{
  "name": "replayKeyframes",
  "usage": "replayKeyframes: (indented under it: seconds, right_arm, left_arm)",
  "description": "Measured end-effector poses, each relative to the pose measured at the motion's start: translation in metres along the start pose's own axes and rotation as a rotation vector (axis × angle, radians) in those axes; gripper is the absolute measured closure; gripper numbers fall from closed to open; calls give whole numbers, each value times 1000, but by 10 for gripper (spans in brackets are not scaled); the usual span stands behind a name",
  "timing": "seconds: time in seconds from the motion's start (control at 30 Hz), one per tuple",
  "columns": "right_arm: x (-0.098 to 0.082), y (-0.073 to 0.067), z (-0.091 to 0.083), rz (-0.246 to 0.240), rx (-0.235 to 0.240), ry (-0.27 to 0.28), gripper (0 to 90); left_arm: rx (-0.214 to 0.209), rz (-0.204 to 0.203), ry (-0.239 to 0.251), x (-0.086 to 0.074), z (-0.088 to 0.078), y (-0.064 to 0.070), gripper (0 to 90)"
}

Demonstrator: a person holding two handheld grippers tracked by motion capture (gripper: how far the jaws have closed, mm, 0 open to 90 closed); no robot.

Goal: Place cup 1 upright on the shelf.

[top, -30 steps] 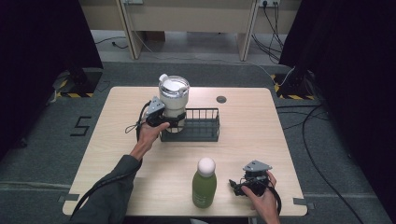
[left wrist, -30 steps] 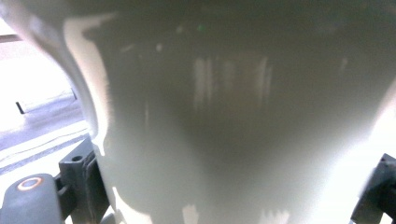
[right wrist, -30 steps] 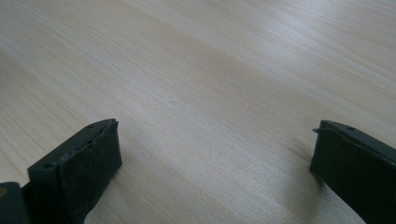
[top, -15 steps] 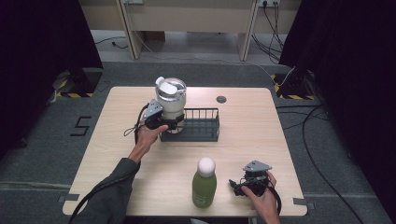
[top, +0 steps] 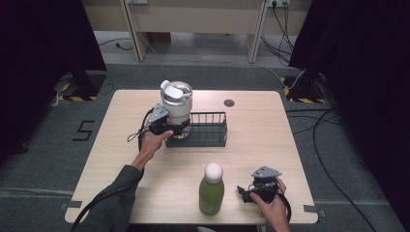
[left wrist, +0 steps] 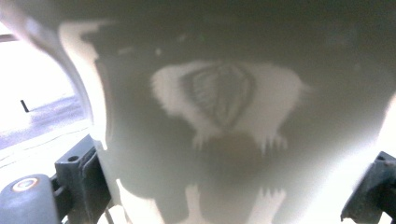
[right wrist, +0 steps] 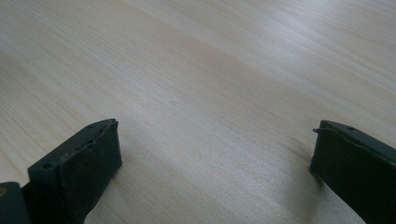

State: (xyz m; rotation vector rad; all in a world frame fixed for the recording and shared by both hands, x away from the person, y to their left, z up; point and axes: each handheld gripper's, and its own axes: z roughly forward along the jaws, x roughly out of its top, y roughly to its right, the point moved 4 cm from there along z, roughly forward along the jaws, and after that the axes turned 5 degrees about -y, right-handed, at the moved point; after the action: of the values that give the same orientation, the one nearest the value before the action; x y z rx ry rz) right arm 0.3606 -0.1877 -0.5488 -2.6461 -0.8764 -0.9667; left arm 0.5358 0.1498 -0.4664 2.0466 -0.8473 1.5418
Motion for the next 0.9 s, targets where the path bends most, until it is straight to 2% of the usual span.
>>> replayKeyframes:
  seconds: [0.03, 0.13, 0.23, 0.27, 0.33, 0.43, 0.47, 0.5, 0.53, 0.57, 0.6, 0.63, 0.67, 0.73, 0.77, 0.8, 0.87, 0.9]
  right_arm:
    - [0, 0, 0, 0, 0, 0, 17]
    - [0, 0, 0, 1, 1, 0, 17]
    - [0, 0, 0, -1, 0, 0, 17]
    - [0, 0, 0, 0, 0, -1, 17]
    - [0, 0, 0, 1, 0, 0, 17]
    - [0, 0, 0, 1, 0, -1, 17]
    - [0, 0, 0, 2, 1, -1, 17]
    - [0, 0, 0, 2, 2, -1, 17]
    - [0, 0, 0, 3, 2, 0, 17]
    - [0, 0, 0, 1, 1, 0, 17]
    - [0, 0, 0, 0, 0, -1, 17]
    - [0, 0, 0, 2, 0, -1, 17]
    - [0, 0, 0, 2, 1, 0, 17]
    - [0, 0, 0, 1, 0, 0, 17]
    - [0, 0, 0, 0, 0, 0, 17]
    - [0, 0, 0, 1, 0, 0, 17]
    - [0, 0, 0, 1, 0, 0, 17]
    - [0, 0, 0, 0, 0, 0, 17]
  left_arm:
    - [-5, -2, 2, 0, -1, 0, 104]
    - [-5, 42, 10, -1, -3, -4, 103]
    - [-6, 33, 25, -4, -4, -3, 103]
    - [-12, 5, 12, -7, -4, 0, 91]
    - [-12, 21, -13, -13, -3, -1, 90]
    - [-14, -3, 5, -15, -6, -1, 101]
    - [-5, 26, 5, -14, -7, -3, 103]
    - [-5, 29, 4, -14, -8, -3, 103]
    - [-13, -1, 2, -15, -8, 0, 102]
    - [-7, 30, 1, -14, -8, -3, 102]
    - [-14, -5, 1, -15, -9, 0, 102]
    - [-11, 12, 0, -14, -9, -2, 102]
    - [-16, -7, 0, -15, -9, 0, 102]
    - [-11, 29, -1, -14, -10, -3, 102]
    - [-16, -9, -1, -15, -10, 0, 102]
    - [-17, -8, -2, -15, -10, 0, 102]
    - [-12, 30, -5, -14, -11, -3, 103]
    - [-14, 22, -7, -14, -11, -2, 103]
